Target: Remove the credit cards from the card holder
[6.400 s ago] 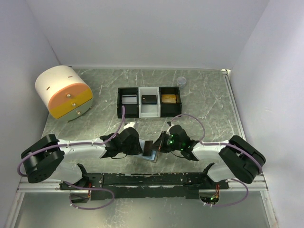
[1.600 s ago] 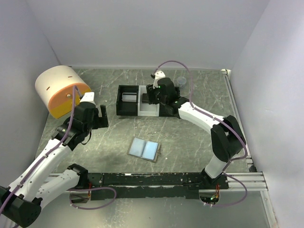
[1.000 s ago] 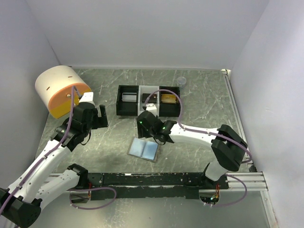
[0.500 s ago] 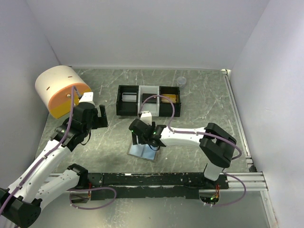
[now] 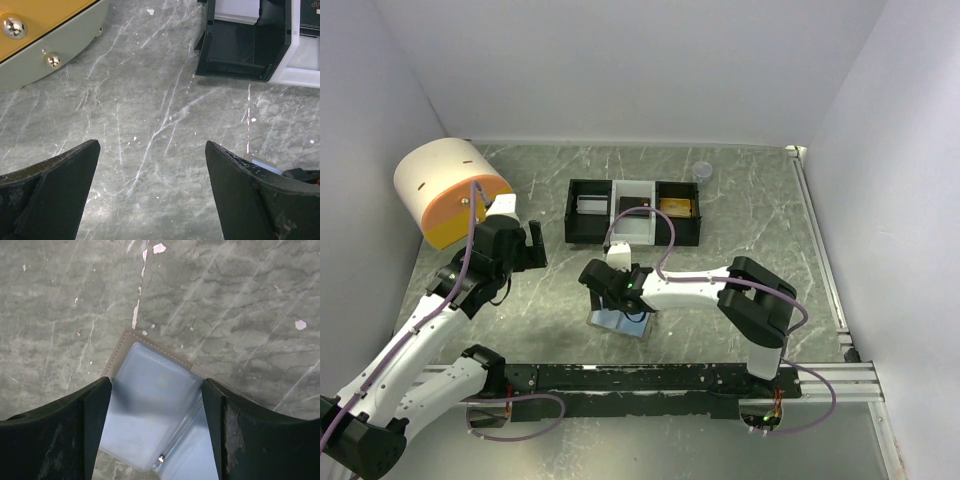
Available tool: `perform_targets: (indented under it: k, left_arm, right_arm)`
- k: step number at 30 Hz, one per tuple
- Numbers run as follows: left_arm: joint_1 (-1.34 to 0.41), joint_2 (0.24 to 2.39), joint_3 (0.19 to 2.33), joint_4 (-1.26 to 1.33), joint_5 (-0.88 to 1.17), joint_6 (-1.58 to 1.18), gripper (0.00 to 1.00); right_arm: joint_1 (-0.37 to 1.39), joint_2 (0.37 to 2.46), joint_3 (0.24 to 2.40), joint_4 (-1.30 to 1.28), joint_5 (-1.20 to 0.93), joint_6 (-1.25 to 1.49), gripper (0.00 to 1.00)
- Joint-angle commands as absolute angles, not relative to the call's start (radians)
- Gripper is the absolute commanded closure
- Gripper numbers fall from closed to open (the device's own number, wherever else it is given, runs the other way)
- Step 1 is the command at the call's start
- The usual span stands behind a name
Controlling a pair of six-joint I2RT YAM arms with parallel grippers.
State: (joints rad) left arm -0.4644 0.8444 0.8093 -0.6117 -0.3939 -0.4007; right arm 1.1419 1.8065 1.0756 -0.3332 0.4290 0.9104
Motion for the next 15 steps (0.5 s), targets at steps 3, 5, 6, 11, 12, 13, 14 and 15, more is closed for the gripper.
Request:
perform_targets:
  k: [3, 5, 6, 11, 12, 13, 14, 15]
  left_arm:
    - [-0.466, 0.846, 0.816, -0.611, -0.413, -0.407, 0.02]
    - [-0.466, 0.850, 0.818, -0.612, -0.413, -0.408, 0.02]
    - [-0.466, 0.851, 0.819, -0.613, -0.414, -0.408, 0.02]
    - [-0.466, 0.850, 0.818, -0.612, -0.414, -0.409, 0.02]
    - [-0.466, 0.850, 0.816, -0.612, -0.412, -0.408, 0.02]
    - [-0.466, 0.850, 0.816, -0.612, -0.413, -0.409, 0.02]
    - [-0.466, 0.850, 0.816, -0.612, -0.413, -0.410, 0.02]
    - [-0.466, 0.850, 0.816, -0.613, -0.413, -0.410, 0.03]
  right_arm:
    - [1.154, 1.881, 1.089, -0.358, 0.410, 0.908, 0.26]
    - [1.165, 1.876, 1.075, -0.333, 0.392, 0.875, 0.30]
    - [1.172, 1.869, 1.063, -0.314, 0.383, 0.854, 0.33]
    - [1.205, 1.818, 1.008, -0.239, 0.363, 0.759, 0.41]
    - [1.206, 1.812, 0.993, -0.226, 0.351, 0.738, 0.42]
    - [1.209, 1.808, 0.975, -0.216, 0.347, 0.723, 0.43]
    - [1.211, 1.804, 0.964, -0.211, 0.347, 0.712, 0.46]
    - [1.214, 1.796, 0.953, -0.197, 0.345, 0.696, 0.48]
